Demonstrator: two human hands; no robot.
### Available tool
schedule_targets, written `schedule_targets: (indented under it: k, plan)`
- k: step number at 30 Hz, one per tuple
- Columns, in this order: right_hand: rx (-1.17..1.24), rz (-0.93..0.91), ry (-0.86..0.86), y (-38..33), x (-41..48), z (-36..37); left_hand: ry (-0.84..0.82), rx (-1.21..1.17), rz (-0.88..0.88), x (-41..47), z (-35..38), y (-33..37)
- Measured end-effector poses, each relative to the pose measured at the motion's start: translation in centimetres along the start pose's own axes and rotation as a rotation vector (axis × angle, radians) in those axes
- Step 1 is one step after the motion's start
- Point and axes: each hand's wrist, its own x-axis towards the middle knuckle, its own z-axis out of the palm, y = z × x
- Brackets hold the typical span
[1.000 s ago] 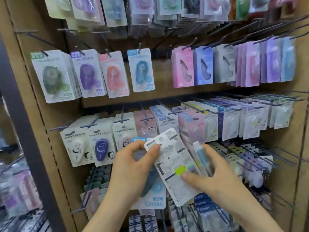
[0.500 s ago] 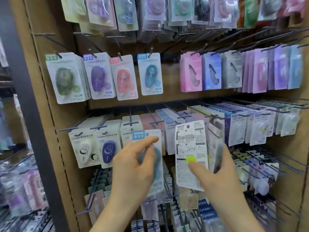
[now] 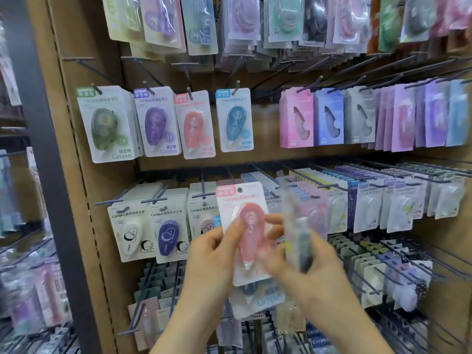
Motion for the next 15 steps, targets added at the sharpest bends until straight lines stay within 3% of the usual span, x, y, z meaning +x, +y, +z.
schedule_targets:
  k: [4, 9, 15]
  plan:
    - [0.136, 0.117, 0.247, 0.6, 0.9, -2.5, 0.009, -0.181, -0.037, 0.5, -0.5, 0.3]
    - [0.251, 0.304, 0.048, 1.4, 1.0, -1.7, 0.019, -0.174, 0.001, 0.7, 0.0, 0.6]
    - [0.278, 0.291, -0.128, 1.7, 1.6, -2.2, 0.07, -0.165, 0.02, 1.2, 0.3, 1.0]
